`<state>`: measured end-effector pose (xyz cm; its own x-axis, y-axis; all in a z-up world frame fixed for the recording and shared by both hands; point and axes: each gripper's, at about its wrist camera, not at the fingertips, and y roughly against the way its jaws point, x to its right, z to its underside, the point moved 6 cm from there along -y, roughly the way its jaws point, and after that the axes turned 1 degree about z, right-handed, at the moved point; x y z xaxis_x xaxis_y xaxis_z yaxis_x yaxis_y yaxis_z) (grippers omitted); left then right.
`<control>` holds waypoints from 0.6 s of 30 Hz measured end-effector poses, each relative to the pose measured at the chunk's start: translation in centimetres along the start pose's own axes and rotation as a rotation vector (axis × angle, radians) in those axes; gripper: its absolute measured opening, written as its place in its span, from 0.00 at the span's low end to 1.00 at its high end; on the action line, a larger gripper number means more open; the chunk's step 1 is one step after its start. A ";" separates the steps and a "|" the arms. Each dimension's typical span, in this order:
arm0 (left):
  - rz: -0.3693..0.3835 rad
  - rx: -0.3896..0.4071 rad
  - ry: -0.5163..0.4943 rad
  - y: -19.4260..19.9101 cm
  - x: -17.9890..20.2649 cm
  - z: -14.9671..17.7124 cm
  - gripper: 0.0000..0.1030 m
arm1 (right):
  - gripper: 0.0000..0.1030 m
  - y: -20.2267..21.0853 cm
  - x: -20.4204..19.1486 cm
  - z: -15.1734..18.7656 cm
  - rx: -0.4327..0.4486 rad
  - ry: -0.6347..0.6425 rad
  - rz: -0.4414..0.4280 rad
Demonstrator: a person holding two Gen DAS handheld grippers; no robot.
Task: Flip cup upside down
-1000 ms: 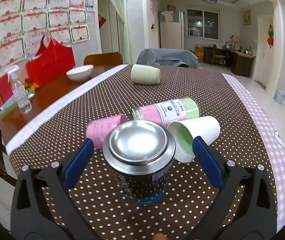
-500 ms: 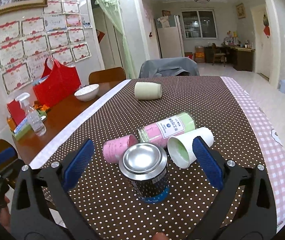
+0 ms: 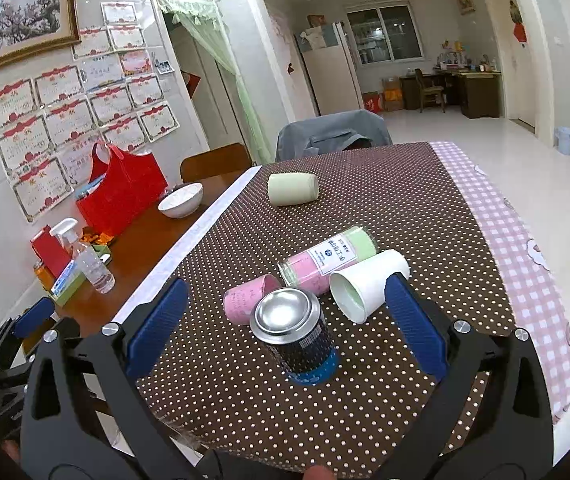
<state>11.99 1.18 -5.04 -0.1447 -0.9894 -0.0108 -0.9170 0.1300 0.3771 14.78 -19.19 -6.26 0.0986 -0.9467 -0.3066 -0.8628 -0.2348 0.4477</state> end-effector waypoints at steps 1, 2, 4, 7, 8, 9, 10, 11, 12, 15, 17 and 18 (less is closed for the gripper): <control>0.000 0.005 -0.003 0.2 0.1 -0.2 0.80 | 0.94 0.5 0.1 -0.1 0.005 -0.003 0.001; 0.000 0.011 -0.006 0.4 0.2 -0.4 0.80 | 0.94 1.1 0.1 -0.2 0.013 -0.006 0.003; 0.001 0.022 -0.010 0.8 0.5 -0.9 0.80 | 0.94 2.0 0.3 -0.3 0.028 -0.009 0.012; 0.002 0.037 -0.011 1.5 0.9 -1.4 0.80 | 0.94 3.6 0.3 -0.2 0.051 -0.011 0.028; 0.002 0.042 -0.011 1.7 1.0 -1.5 0.80 | 0.94 4.2 0.3 -0.2 0.062 -0.008 0.038; 0.002 0.045 -0.013 1.9 1.0 -1.6 0.80 | 0.94 5.0 0.3 -0.1 0.076 -0.002 0.050; 0.003 0.049 -0.014 2.1 1.1 -1.7 0.80 | 0.94 5.5 0.2 0.0 0.088 0.004 0.060; 0.003 0.052 -0.016 2.3 1.3 -1.8 0.80 | 0.94 6.0 0.2 0.0 0.100 0.010 0.071; 0.006 0.057 -0.018 2.7 1.5 -2.0 0.80 | 0.94 6.7 0.1 0.2 0.114 0.019 0.088; 0.011 0.072 -0.019 3.6 1.9 -2.1 0.80 | 0.94 8.3 -0.4 0.7 0.148 0.044 0.123; 0.016 0.081 -0.019 4.2 2.2 -2.2 0.80 | 0.94 9.1 -0.9 1.2 0.169 0.062 0.144; 0.019 0.087 -0.020 4.7 2.4 -2.2 0.80 | 0.94 9.4 -1.0 1.4 0.177 0.067 0.155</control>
<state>8.16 -0.69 -1.24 -0.1692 -0.9853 -0.0232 -0.9428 0.1550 0.2953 5.91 -20.18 -2.89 -0.0137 -0.9823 -0.1868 -0.9429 -0.0495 0.3293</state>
